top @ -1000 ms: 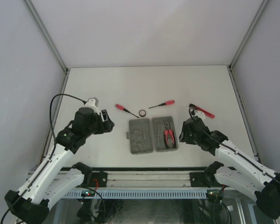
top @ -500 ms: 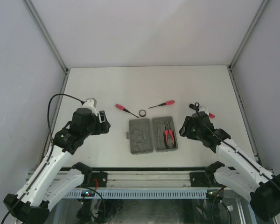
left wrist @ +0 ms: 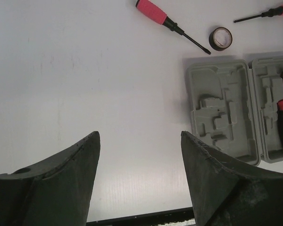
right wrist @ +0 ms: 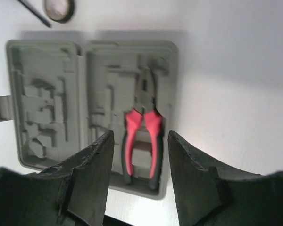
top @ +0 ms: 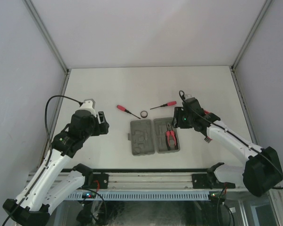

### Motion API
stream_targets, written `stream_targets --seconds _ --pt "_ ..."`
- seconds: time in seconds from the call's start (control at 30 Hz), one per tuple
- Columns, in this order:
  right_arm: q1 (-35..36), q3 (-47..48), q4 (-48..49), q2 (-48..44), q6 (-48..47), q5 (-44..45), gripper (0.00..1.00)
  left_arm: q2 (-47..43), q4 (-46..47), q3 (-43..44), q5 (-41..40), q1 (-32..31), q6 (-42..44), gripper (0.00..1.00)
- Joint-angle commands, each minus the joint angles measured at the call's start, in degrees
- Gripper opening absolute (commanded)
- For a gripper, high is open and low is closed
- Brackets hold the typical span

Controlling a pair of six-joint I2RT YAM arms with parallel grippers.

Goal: Sort the tools into containers
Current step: Pick up the screwdriver from the center of the board.

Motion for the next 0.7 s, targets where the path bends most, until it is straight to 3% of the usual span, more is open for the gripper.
stream_targets --seconds 0.0,0.67 --pt "3.2 8.2 3.7 6.1 -6.4 -0.3 0.49 -0.7 0.6 2.1 -2.2 0.3 1.1 0.73" --pt "13.1 52.4 8.3 50.0 -13.8 -14.0 0.50 -9.2 -0.5 2.2 -8.6 0.3 -0.1 0.75"
